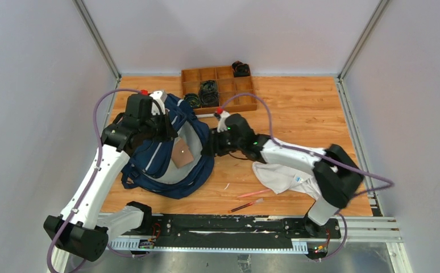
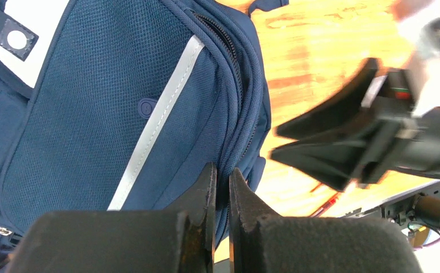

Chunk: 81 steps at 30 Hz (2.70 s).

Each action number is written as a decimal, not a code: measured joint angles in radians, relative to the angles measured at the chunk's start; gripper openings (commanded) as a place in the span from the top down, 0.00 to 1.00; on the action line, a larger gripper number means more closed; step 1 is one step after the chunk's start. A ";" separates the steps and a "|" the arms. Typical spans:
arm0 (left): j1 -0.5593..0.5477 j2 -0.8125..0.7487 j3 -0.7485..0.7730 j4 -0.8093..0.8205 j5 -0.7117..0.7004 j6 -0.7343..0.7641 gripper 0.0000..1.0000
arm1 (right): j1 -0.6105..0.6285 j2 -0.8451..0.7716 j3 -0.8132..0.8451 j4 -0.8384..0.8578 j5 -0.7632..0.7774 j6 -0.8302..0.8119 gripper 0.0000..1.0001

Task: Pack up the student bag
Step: Pick up the stationery from the center of the board.

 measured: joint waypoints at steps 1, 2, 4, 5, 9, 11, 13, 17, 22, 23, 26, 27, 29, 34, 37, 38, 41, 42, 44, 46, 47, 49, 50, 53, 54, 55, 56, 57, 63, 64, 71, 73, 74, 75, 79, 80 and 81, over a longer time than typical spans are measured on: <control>0.000 0.003 -0.001 0.004 0.004 0.000 1.00 | -0.014 -0.071 -0.053 -0.026 0.019 -0.020 0.51; 0.000 0.007 -0.001 0.006 0.008 0.000 1.00 | -0.027 -0.135 -0.095 -0.061 0.047 -0.040 0.49; 0.000 0.018 -0.003 0.016 0.016 -0.001 1.00 | -0.051 -0.259 -0.163 -0.138 0.119 -0.082 0.46; 0.000 0.024 -0.004 0.022 0.022 -0.002 1.00 | -0.057 -0.311 -0.190 -0.177 0.151 -0.100 0.44; -0.001 0.068 -0.016 0.052 0.066 -0.009 1.00 | -0.066 -0.464 -0.277 -0.326 0.273 -0.153 0.43; -0.004 0.097 -0.025 0.076 0.090 -0.018 0.90 | -0.076 -0.515 -0.311 -0.390 0.314 -0.161 0.43; -0.016 0.129 -0.039 0.101 0.108 -0.027 0.53 | -0.098 -0.557 -0.333 -0.454 0.348 -0.159 0.43; -0.086 0.205 -0.064 0.159 0.145 -0.042 0.30 | -0.135 -0.623 -0.352 -0.584 0.397 -0.140 0.44; -0.164 0.295 -0.071 0.191 0.187 -0.031 0.31 | -0.128 -0.684 -0.364 -0.726 0.404 -0.113 0.46; -0.172 0.294 -0.073 0.192 0.186 -0.024 0.31 | -0.124 -0.691 -0.367 -0.752 0.406 -0.104 0.46; -0.182 0.261 -0.070 0.189 0.153 -0.013 0.32 | -0.092 -0.688 -0.378 -0.802 0.409 -0.079 0.45; -0.182 0.238 -0.066 0.184 0.126 -0.012 0.31 | -0.065 -0.678 -0.380 -0.818 0.412 -0.075 0.43; -0.182 0.174 -0.055 0.182 0.061 -0.011 0.28 | 0.006 -0.645 -0.380 -0.827 0.428 -0.073 0.40; -0.157 0.045 0.025 0.140 -0.032 0.002 0.28 | 0.179 -0.495 -0.348 -0.833 0.438 -0.128 0.37; -0.142 0.029 0.048 0.127 -0.058 0.005 0.28 | 0.217 -0.386 -0.303 -0.834 0.456 -0.174 0.35; -0.138 0.029 0.045 0.118 -0.060 0.005 0.28 | 0.225 -0.354 -0.291 -0.834 0.463 -0.191 0.35; -0.136 0.033 0.016 0.098 -0.065 0.004 0.28 | 0.237 -0.299 -0.274 -0.833 0.485 -0.224 0.35; -0.136 0.033 0.006 0.092 -0.065 0.003 0.28 | 0.241 -0.288 -0.272 -0.834 0.491 -0.233 0.35; -0.136 0.033 -0.009 0.080 -0.065 0.002 0.28 | 0.248 -0.277 -0.270 -0.835 0.500 -0.243 0.34; -0.136 0.033 -0.014 0.074 -0.065 0.002 0.28 | 0.256 -0.287 -0.270 -0.838 0.510 -0.246 0.34; -0.136 0.033 -0.014 0.074 -0.065 0.002 0.28 | 0.262 -0.301 -0.270 -0.837 0.511 -0.246 0.34; -0.136 0.033 -0.014 0.074 -0.066 0.002 0.28 | 0.274 -0.342 -0.273 -0.837 0.512 -0.246 0.34; -0.136 0.033 -0.014 0.074 -0.066 0.001 0.28 | 0.281 -0.369 -0.276 -0.836 0.511 -0.246 0.35; -0.136 0.033 -0.014 0.075 -0.065 0.001 0.29 | 0.309 -0.449 -0.289 -0.834 0.496 -0.246 0.38; -0.136 0.035 -0.014 0.076 -0.064 0.001 0.29 | 0.316 -0.463 -0.293 -0.832 0.487 -0.248 0.39; -0.136 0.036 -0.014 0.077 -0.063 0.000 0.29 | 0.325 -0.472 -0.298 -0.829 0.473 -0.251 0.40; -0.136 0.039 -0.014 0.079 -0.061 0.000 0.29 | 0.333 -0.470 -0.301 -0.827 0.462 -0.254 0.41; -0.136 0.042 -0.014 0.080 -0.060 0.000 0.29 | 0.341 -0.463 -0.304 -0.825 0.451 -0.259 0.41; -0.136 0.054 -0.017 0.082 -0.053 -0.004 0.29 | 0.388 -0.346 -0.307 -0.812 0.426 -0.284 0.42; -0.136 0.054 -0.017 0.082 -0.053 -0.005 0.29 | 0.391 -0.333 -0.307 -0.810 0.426 -0.290 0.42; -0.136 0.054 -0.019 0.082 -0.054 -0.007 0.29 | 0.391 -0.267 -0.308 -0.772 0.430 -0.320 0.43; -0.135 0.054 -0.020 0.082 -0.054 -0.007 0.29 | 0.391 -0.254 -0.308 -0.760 0.428 -0.328 0.44; -0.133 0.054 -0.021 0.082 -0.053 -0.008 0.29 | 0.391 -0.254 -0.308 -0.756 0.428 -0.332 0.45; -0.130 0.054 -0.023 0.082 -0.050 -0.009 0.29 | 0.392 -0.252 -0.307 -0.754 0.428 -0.335 0.46; -0.115 0.054 -0.035 0.081 -0.039 -0.015 0.29 | 0.392 -0.233 -0.291 -0.749 0.419 -0.348 0.59; -0.112 0.054 -0.037 0.080 -0.038 -0.016 0.29 | 0.392 -0.227 -0.286 -0.747 0.416 -0.352 0.62; -0.110 0.054 -0.039 0.081 -0.037 -0.016 0.29 | 0.392 -0.223 -0.282 -0.745 0.415 -0.355 0.66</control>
